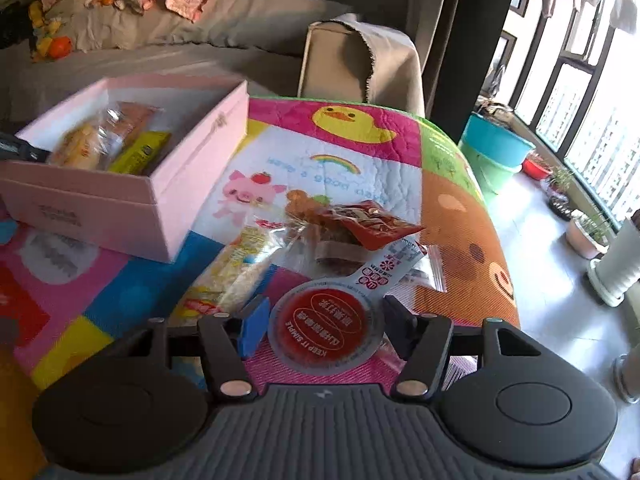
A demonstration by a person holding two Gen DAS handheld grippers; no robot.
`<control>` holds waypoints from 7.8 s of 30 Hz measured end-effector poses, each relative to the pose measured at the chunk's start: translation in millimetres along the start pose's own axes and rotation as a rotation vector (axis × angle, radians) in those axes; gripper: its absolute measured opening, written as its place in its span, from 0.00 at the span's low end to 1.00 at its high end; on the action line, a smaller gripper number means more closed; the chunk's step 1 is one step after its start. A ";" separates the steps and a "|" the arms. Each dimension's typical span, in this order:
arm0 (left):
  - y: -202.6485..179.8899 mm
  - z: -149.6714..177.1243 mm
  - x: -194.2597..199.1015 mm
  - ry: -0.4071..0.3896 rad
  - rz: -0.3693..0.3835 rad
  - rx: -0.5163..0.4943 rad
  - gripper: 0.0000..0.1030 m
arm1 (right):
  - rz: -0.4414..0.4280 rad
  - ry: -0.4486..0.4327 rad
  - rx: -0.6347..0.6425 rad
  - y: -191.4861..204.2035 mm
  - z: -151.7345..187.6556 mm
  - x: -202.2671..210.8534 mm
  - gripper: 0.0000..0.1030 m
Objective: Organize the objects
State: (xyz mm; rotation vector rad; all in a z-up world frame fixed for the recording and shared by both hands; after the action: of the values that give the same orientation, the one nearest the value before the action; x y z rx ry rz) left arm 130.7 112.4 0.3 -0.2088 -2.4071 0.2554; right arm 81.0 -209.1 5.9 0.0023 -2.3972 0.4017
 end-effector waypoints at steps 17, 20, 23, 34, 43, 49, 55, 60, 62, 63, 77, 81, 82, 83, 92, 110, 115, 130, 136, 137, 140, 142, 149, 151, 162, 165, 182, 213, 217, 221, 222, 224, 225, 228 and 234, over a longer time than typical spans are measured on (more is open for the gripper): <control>-0.2 0.4 0.2 -0.001 0.002 0.005 0.15 | -0.223 -0.164 0.063 19.0 -47.4 98.2 0.59; -1.0 0.4 1.2 -0.002 0.006 0.004 0.15 | -0.269 -0.214 0.057 27.6 -78.5 98.5 0.59; -1.7 -0.5 1.0 -0.001 0.007 0.005 0.15 | -0.298 -0.264 0.079 44.1 -103.4 91.3 0.59; -2.3 -1.4 0.1 -0.001 0.010 0.001 0.15 | -0.329 -0.273 0.307 133.3 -132.0 39.0 0.59; -1.7 -1.1 0.3 -0.001 0.010 0.001 0.15 | -0.264 -0.275 0.323 141.4 -138.2 12.1 0.66; -1.6 -1.0 0.2 0.000 0.009 0.001 0.15 | -0.265 -0.251 0.274 116.3 -118.1 23.7 0.80; -2.9 -2.7 -0.7 0.010 -0.002 -0.010 0.15 | -0.207 -0.162 0.136 64.6 -76.9 29.4 0.84; -3.9 -2.6 -1.1 0.019 -0.013 -0.019 0.14 | -0.086 -0.059 0.001 14.3 -30.8 27.5 0.95; -3.9 -2.7 -1.0 0.020 -0.015 -0.021 0.14 | -0.077 -0.001 -0.072 -0.6 -11.2 25.6 0.97; -3.8 -2.7 -1.0 0.020 -0.016 -0.022 0.14 | -0.081 0.023 -0.108 -6.3 -2.2 25.4 0.98; -3.5 -1.8 2.6 0.019 -0.021 -0.031 0.14 | -0.024 0.140 -0.245 -1.0 45.9 14.9 1.00; -3.8 -1.7 3.3 0.019 -0.021 -0.031 0.14 | -0.025 0.137 -0.252 -1.7 46.0 14.3 1.00; -3.9 -1.7 3.4 0.019 -0.021 -0.031 0.14 | -0.026 0.135 -0.253 -1.9 46.2 14.5 1.00; -3.9 -1.6 3.4 0.019 -0.021 -0.031 0.14 | -0.026 0.133 -0.253 -2.2 46.1 13.6 1.00; -3.8 -1.5 3.8 0.018 -0.020 -0.030 0.14 | -0.024 0.123 -0.282 -3.2 46.5 12.5 1.00; -3.9 -1.1 4.8 0.019 -0.017 -0.030 0.14 | -0.125 0.051 -0.117 38.6 -21.9 -26.1 0.51; -4.2 -0.7 4.6 0.019 -0.015 -0.030 0.14 | -0.152 0.087 -0.118 31.8 -12.3 -12.8 0.27; -3.6 0.2 3.7 0.011 -0.003 -0.016 0.15 | -0.157 -0.039 -0.154 -15.3 -32.6 87.2 0.27; -3.2 0.5 4.1 0.010 -0.006 -0.017 0.15 | -0.194 -0.194 -0.195 -16.7 -78.1 111.7 0.27; -3.1 0.5 4.4 0.009 -0.006 -0.017 0.15 | -0.205 -0.211 -0.208 -14.7 -86.0 111.8 0.27; -2.9 0.8 4.4 0.008 -0.003 -0.016 0.15 | -0.251 -0.229 -0.232 -0.6 -105.5 104.6 0.27; -2.9 0.7 4.3 0.010 -0.006 -0.018 0.15 | -0.286 -0.207 -0.231 15.6 -115.4 92.1 0.27; -4.1 1.5 4.2 0.008 -0.002 -0.018 0.16 | -0.329 -0.129 -0.184 70.6 -136.4 46.6 0.27; -4.8 1.2 4.6 0.007 0.000 -0.018 0.16 | -0.341 -0.118 -0.177 79.7 -139.4 38.2 0.27; -6.1 0.0 4.6 0.007 0.003 -0.016 0.16 | -0.294 -0.136 -0.186 59.5 -117.2 37.4 0.54; -6.3 -0.4 4.5 0.007 0.003 -0.015 0.16 | -0.217 -0.115 -0.217 29.9 -102.2 30.4 0.59; -7.1 -0.6 2.6 0.012 -0.005 -0.013 0.15 | 0.146 0.088 -0.431 -113.3 -2.0 -19.3 0.78; -6.1 0.3 4.0 0.010 0.001 -0.011 0.16 | -0.103 0.168 -0.413 -73.8 8.5 -26.6 0.89; -6.0 0.3 4.0 0.010 0.000 -0.010 0.16 | -0.236 0.139 -0.379 -56.8 -1.7 -12.0 0.92; -6.0 0.4 4.0 0.010 0.001 -0.010 0.16 | -0.055 0.064 -0.388 -73.1 -29.3 -23.1 0.78; -6.1 0.3 4.0 0.010 0.000 -0.010 0.16 | -0.020 0.062 -0.396 -79.6 -35.8 -32.0 0.66; -6.0 0.3 4.0 0.010 0.000 -0.011 0.16 | 0.043 0.073 -0.402 -90.6 -49.7 -55.7 0.54; -6.0 0.3 4.0 0.010 0.000 -0.010 0.16 | 0.067 0.078 -0.396 -94.9 -55.6 -68.6 0.52; -5.6 1.0 3.7 0.014 0.000 -0.010 0.16 | 0.146 0.101 -0.333 -101.0 -69.5 -105.6 0.49; -5.0 1.5 4.4 0.014 0.000 -0.010 0.16 | 0.126 0.173 -0.257 -99.8 -51.0 -123.2 0.49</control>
State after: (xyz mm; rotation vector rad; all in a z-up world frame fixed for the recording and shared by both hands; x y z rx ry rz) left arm 126.0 108.3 3.1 -0.2146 -2.3947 0.2417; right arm 218.1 -302.6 -8.8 -0.2886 -2.2665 0.1419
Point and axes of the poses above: each gripper's, at about its wrist camera, not at the fingertips, and x roughly against the way its jaws point, y to its left, z to its underside, the point moved 4 cm from there along -x, roughly the way its jaws point, and after that the axes turned 11 degrees about z, right-handed, at the moved point
